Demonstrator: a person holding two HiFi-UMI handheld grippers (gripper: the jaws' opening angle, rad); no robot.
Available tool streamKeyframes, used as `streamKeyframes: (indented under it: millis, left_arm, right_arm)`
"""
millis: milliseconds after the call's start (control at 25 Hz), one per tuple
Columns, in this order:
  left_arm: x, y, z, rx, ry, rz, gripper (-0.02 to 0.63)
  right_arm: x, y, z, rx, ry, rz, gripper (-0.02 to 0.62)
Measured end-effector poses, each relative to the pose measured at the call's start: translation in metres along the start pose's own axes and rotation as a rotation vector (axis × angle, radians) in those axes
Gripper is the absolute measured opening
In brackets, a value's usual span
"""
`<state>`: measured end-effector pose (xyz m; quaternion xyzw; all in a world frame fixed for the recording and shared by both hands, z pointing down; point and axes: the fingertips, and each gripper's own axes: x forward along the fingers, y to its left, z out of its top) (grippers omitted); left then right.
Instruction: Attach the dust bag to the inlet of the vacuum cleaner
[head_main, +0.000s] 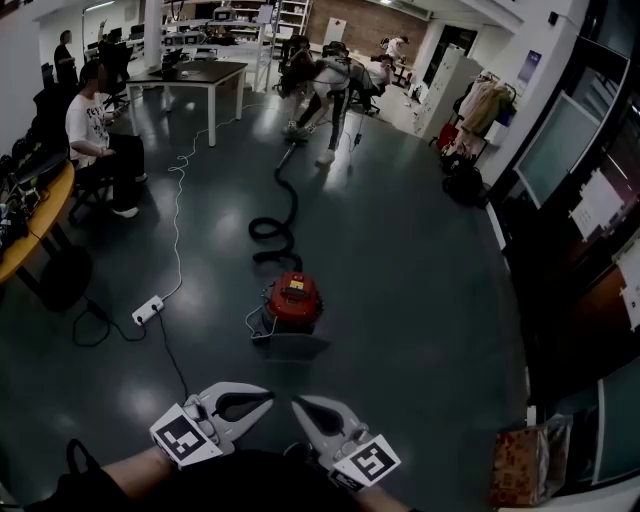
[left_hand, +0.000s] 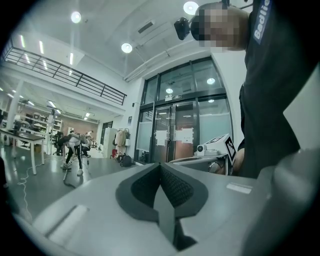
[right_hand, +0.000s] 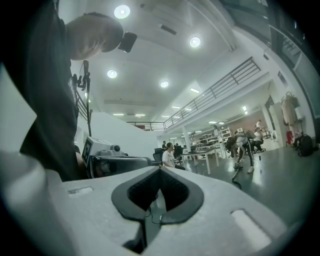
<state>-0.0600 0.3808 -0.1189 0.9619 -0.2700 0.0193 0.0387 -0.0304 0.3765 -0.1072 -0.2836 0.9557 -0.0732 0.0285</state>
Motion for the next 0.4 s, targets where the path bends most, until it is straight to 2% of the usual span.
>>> streamKeyframes:
  millis: [400]
  left_arm:
    - [-0.0037, -0.0003, -0.0035, -0.012, 0.007, -0.007, 0.000]
  right_arm:
    - [0.0049, 0.0024, -0.0034, 0.000, 0.011, -0.008, 0.002]
